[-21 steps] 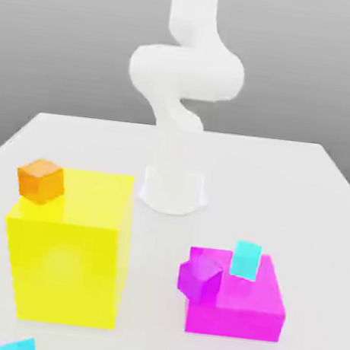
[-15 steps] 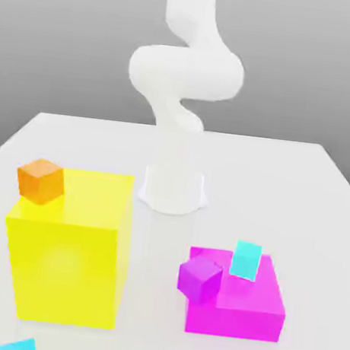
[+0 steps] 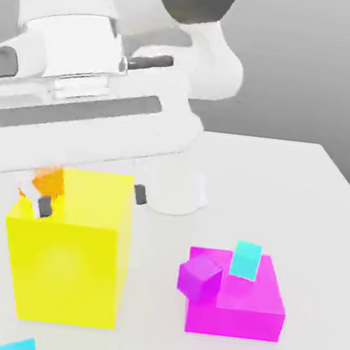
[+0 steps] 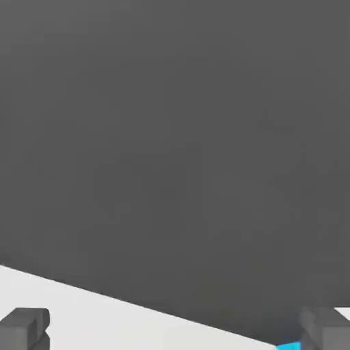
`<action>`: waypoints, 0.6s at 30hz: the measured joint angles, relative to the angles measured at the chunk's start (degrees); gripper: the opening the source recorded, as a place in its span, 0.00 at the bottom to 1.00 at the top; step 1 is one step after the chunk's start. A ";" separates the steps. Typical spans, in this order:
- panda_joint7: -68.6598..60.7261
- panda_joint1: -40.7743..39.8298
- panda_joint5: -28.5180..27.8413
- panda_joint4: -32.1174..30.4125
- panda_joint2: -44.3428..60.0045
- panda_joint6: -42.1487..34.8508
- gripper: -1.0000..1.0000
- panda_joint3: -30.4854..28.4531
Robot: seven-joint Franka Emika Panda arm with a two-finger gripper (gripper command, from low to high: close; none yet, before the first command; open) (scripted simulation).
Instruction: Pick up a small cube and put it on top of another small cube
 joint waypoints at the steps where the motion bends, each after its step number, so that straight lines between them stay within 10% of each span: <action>1: -1.49 -0.40 0.46 0.24 1.92 0.38 0.50 -0.01; 17: -16.67 -7.02 -1.27 3.99 29.06 12.76 0.50 0.89; 18: -17.33 -7.83 -0.43 4.44 30.89 14.11 0.00 1.88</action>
